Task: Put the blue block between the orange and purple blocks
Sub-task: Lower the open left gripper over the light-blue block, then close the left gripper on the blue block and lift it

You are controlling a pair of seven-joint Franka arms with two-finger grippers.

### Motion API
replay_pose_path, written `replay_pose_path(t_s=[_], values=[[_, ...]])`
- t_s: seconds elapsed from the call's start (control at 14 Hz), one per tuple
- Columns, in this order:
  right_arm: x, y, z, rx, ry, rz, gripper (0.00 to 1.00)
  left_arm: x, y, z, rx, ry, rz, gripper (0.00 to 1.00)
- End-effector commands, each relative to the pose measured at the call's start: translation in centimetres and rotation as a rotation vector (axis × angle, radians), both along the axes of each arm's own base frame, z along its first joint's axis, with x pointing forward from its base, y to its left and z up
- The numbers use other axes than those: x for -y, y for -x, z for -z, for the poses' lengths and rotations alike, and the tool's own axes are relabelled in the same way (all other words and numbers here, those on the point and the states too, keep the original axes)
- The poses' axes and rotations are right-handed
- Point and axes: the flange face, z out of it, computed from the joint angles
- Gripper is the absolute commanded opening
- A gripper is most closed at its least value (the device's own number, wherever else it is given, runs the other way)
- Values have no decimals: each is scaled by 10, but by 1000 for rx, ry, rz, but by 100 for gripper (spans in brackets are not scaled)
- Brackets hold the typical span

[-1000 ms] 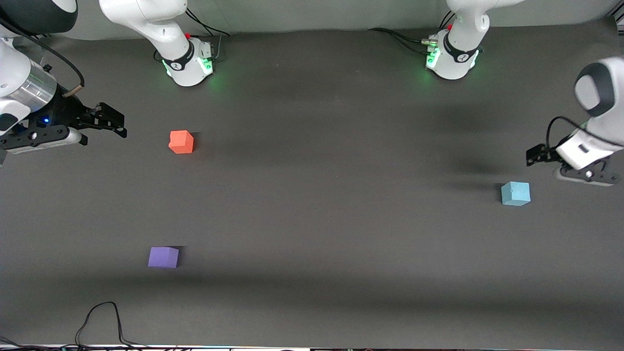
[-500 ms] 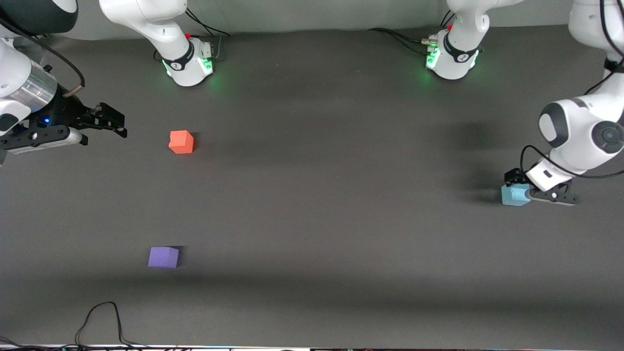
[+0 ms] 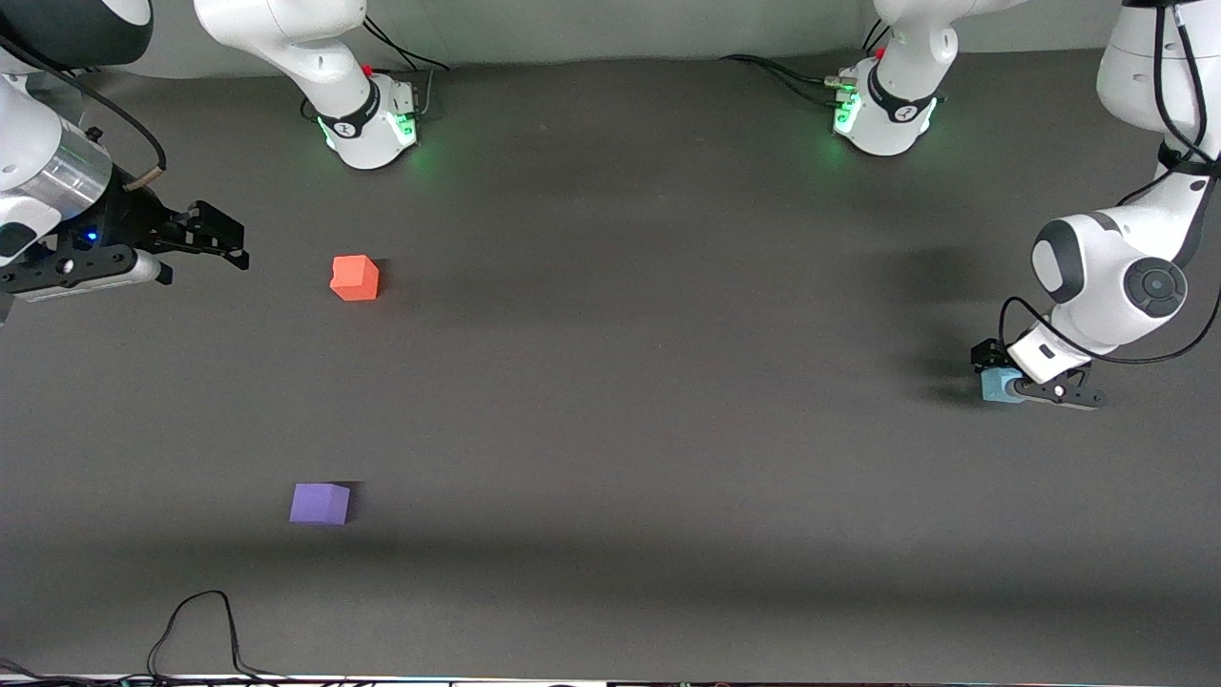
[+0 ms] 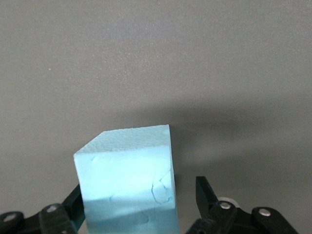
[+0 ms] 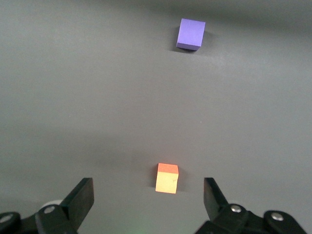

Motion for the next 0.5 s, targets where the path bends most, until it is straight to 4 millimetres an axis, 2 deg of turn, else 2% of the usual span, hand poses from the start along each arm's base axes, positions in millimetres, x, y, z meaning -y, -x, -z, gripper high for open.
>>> replay_pose_path(t_s=[0.0,0.14,0.21,0.29,0.43], values=[[-2,1,-1,-2,-22,-22,100,-3,-1,-3,4,-1,2,62],[-3,2,-4,4,-22,-24,100,-4,-2,-4,6,0,-2,40],[-3,2,-5,6,-21,-25,100,-4,-3,-5,6,0,-4,36],[-3,1,-4,6,-22,-25,100,-5,-8,-9,15,-2,-4,35],[-3,2,-5,6,-22,-25,100,-9,-19,-31,2,-3,-10,35]])
